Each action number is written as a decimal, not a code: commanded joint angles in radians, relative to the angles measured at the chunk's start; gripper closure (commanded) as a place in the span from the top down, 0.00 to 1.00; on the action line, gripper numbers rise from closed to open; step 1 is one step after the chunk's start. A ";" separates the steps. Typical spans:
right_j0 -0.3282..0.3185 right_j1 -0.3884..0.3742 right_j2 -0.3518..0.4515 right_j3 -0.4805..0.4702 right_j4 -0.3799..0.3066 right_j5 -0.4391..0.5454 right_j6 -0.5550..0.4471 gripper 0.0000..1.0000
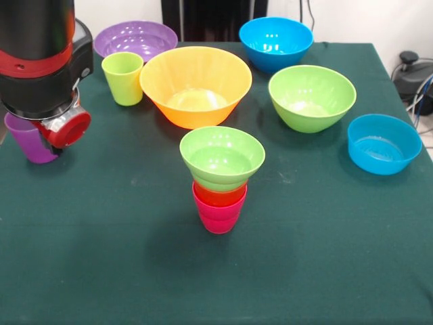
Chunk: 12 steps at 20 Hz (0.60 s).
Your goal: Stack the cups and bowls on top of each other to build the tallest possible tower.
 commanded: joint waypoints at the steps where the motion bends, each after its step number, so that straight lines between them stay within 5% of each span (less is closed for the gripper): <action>1: 0.015 0.016 0.089 -0.005 -0.108 0.107 -0.118 0.00; 2: 0.013 0.017 0.090 -0.014 -0.111 0.107 -0.131 0.00; 3: 0.010 0.020 0.091 -0.024 -0.120 0.117 -0.137 1.00; 12: -0.015 0.032 0.107 0.014 -0.173 0.105 -0.163 1.00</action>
